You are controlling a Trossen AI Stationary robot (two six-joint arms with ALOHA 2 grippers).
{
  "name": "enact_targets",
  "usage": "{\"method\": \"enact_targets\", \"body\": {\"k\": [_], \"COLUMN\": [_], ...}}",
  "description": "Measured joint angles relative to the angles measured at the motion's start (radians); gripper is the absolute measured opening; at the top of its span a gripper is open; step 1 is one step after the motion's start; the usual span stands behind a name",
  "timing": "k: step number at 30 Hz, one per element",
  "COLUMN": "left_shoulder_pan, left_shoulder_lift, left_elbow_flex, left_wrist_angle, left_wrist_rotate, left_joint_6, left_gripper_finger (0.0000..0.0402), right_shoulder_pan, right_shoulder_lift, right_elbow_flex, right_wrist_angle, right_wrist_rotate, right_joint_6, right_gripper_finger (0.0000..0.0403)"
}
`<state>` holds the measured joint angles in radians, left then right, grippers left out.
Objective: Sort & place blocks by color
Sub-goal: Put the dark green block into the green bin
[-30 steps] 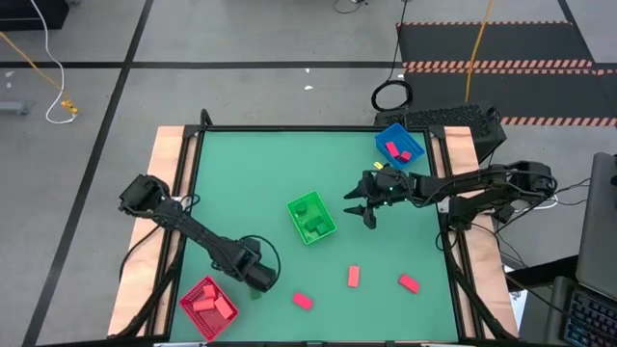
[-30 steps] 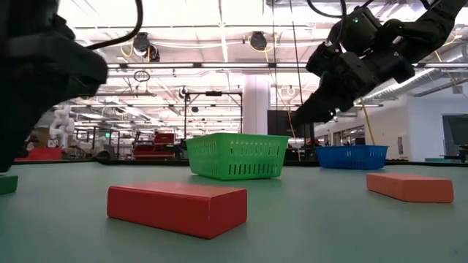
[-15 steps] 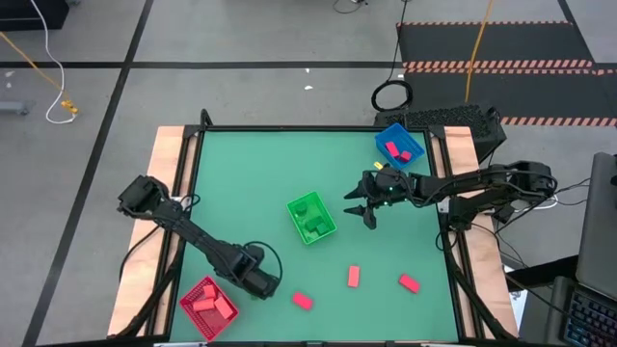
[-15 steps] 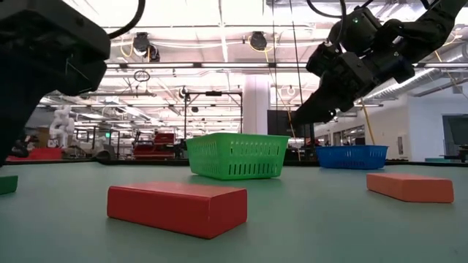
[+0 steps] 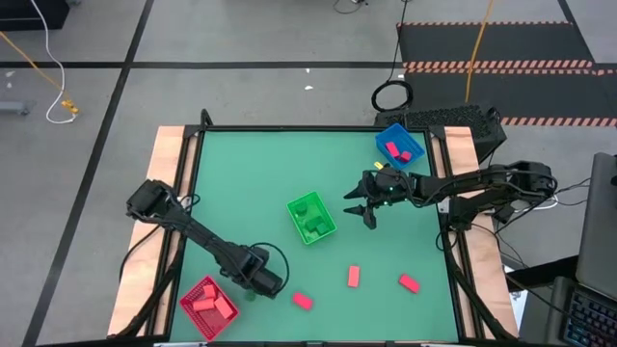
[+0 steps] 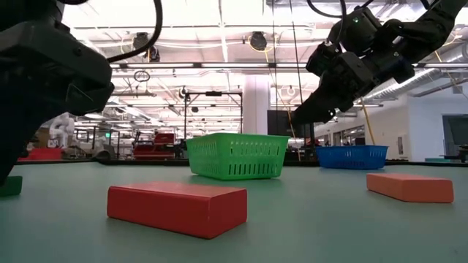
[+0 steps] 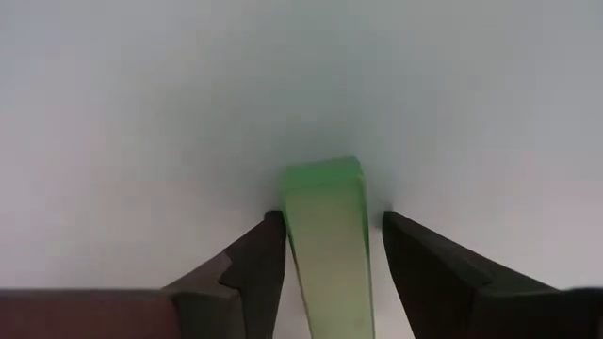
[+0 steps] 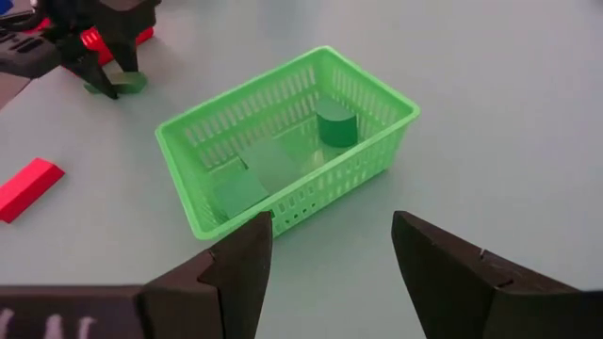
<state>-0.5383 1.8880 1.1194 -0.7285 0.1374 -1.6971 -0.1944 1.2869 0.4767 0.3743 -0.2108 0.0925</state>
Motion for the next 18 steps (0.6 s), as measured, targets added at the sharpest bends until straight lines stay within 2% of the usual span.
{"method": "enact_targets", "body": {"k": [8,10,14,18], "left_shoulder_pan": [0.047,0.046,0.038,0.032], "left_shoulder_lift": [-0.011,-0.011,-0.011,-0.011], "left_elbow_flex": [-0.002,-0.003,-0.003,-0.003], "left_wrist_angle": [-0.027,-0.03,-0.035,-0.035], "left_wrist_rotate": [-0.008,-0.015,-0.03,-0.033], "left_joint_6": [0.092,0.092,0.088,0.083], "left_gripper_finger": [0.0179,0.0164,0.0105,0.0102], "right_shoulder_pan": [0.0,0.0,0.0,0.0], "right_shoulder_lift": [0.0,0.0,0.0,0.0], "right_elbow_flex": [0.0,0.0,0.0,0.0], "right_wrist_angle": [0.002,0.002,0.001,-0.002], "right_wrist_rotate": [0.0,0.0,0.0,0.0], "right_joint_6": [0.0,0.0,0.0,0.0], "right_gripper_finger": [0.0212,0.0212,0.0212,0.0212]}}
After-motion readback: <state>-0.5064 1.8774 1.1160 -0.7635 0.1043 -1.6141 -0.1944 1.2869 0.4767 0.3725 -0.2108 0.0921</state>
